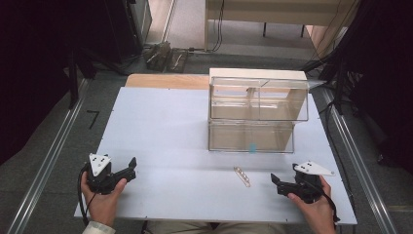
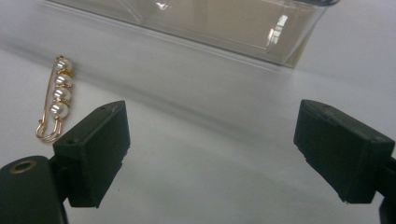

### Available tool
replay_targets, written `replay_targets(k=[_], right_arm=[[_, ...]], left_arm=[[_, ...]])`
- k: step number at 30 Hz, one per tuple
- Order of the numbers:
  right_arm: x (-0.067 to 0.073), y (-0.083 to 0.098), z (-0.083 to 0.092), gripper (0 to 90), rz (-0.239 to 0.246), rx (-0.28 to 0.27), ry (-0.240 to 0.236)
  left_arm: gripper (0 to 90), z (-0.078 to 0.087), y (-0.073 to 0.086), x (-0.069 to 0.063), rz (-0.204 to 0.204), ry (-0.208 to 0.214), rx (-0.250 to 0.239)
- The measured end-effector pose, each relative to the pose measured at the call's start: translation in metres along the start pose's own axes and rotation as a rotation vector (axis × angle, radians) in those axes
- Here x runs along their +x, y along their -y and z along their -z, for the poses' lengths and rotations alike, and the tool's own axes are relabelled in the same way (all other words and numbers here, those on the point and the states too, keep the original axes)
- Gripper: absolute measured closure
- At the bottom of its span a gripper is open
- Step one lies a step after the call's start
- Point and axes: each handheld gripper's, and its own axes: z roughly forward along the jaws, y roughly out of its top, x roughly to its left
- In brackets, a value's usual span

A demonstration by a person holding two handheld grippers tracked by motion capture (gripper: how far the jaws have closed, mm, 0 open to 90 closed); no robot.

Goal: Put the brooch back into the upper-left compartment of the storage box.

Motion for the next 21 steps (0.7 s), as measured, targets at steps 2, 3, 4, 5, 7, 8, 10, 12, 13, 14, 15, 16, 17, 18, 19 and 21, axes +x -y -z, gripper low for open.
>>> replay_targets(k=[2, 3, 4, 5, 7, 8, 10, 12, 13, 14, 15, 16, 17, 18, 19, 21], right_arm=[[0.004, -0.001, -0.002, 9.7, 0.012, 0.006, -0.012], [0.005, -0.001, -0.003, 9.8, 0.015, 0.006, -0.017], [0.006, -0.001, -0.003, 10.1, 0.015, 0.007, -0.021], [0.007, -0.002, -0.003, 10.6, 0.017, 0.008, -0.022], [0.010, -0.003, -0.004, 11.5, 0.016, 0.007, -0.030], [0.010, -0.003, -0.004, 11.5, 0.016, 0.007, -0.030], [0.014, -0.004, -0.005, 12.9, 0.022, 0.008, -0.041], [0.017, -0.004, -0.006, 13.3, 0.029, 0.012, -0.049], [0.017, -0.004, -0.006, 13.3, 0.029, 0.012, -0.049], [0.018, -0.005, -0.007, 13.5, 0.029, 0.015, -0.057], [0.021, -0.005, -0.009, 16.0, 0.026, 0.020, -0.074], [0.021, -0.005, -0.009, 16.0, 0.026, 0.020, -0.074], [0.022, -0.005, -0.009, 17.0, 0.027, 0.020, -0.079], [0.025, -0.006, -0.010, 19.9, 0.031, 0.024, -0.088], [0.026, -0.006, -0.011, 21.1, 0.032, 0.026, -0.090], [0.028, -0.007, -0.012, 22.0, 0.034, 0.031, -0.100]], left_arm=[[6.3, 0.000, 0.000, 0.000, 0.001, 0.000, 0.000], [6.3, 0.000, 0.000, 0.000, 0.001, 0.001, 0.001], [6.3, 0.000, 0.000, 0.000, 0.000, 0.000, 0.001], [6.3, 0.000, 0.000, 0.000, 0.000, 0.000, 0.001], [6.3, 0.000, 0.000, 0.000, 0.002, 0.001, 0.000], [6.3, 0.000, 0.000, 0.000, 0.003, 0.001, -0.001], [6.3, 0.000, 0.000, 0.000, 0.004, 0.000, -0.002], [6.3, 0.000, 0.000, 0.000, 0.004, 0.002, -0.003], [6.3, 0.000, 0.000, 0.000, 0.003, 0.002, -0.002], [6.3, 0.000, 0.000, 0.000, 0.003, 0.002, -0.002], [6.3, 0.000, 0.000, 0.000, 0.005, 0.002, -0.004], [6.3, 0.000, 0.000, 0.000, 0.003, 0.002, -0.002], [6.3, 0.000, 0.000, 0.000, 0.004, 0.002, -0.002], [6.3, 0.000, 0.000, 0.000, 0.003, 0.003, -0.001], [6.3, 0.000, 0.000, 0.000, 0.003, 0.003, -0.001], [6.3, 0.000, 0.000, 0.000, 0.003, 0.003, -0.002]])
